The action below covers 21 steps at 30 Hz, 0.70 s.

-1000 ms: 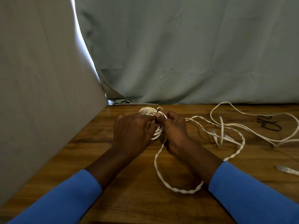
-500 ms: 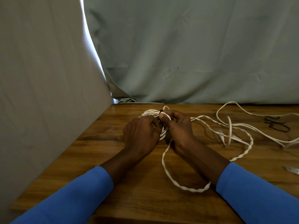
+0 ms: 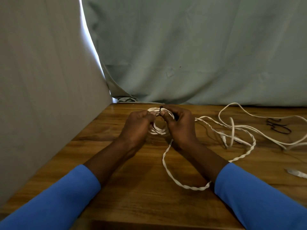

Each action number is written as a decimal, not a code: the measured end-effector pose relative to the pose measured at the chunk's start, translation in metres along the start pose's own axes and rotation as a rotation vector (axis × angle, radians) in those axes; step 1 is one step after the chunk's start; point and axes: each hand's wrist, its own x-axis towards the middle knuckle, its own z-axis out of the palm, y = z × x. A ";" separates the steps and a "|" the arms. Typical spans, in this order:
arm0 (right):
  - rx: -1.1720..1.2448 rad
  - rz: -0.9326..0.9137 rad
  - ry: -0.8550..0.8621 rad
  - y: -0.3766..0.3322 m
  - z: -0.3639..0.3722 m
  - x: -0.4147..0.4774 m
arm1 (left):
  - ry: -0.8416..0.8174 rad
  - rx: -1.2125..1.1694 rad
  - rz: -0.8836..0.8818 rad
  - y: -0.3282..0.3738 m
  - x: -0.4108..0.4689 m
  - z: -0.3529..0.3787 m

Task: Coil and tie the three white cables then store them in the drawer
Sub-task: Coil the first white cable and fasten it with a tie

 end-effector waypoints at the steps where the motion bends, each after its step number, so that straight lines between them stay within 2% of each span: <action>1: -0.040 -0.009 -0.001 0.001 0.000 0.001 | -0.031 -0.082 -0.056 0.003 -0.001 -0.001; 5: -0.116 -0.029 -0.046 0.007 -0.002 0.005 | -0.140 -0.146 -0.092 0.000 0.001 -0.008; 11: -0.107 -0.035 -0.116 0.010 -0.005 0.008 | -0.150 -0.081 -0.009 0.008 -0.003 -0.009; 14: -0.141 -0.045 -0.181 0.007 -0.006 0.007 | -0.059 0.153 0.214 0.006 0.005 -0.019; 18: -0.160 -0.078 -0.286 -0.003 -0.011 0.006 | 0.194 0.748 0.668 -0.001 0.020 -0.044; 21: -0.142 -0.101 -0.379 -0.014 -0.014 0.003 | 0.280 0.856 0.799 0.000 0.024 -0.055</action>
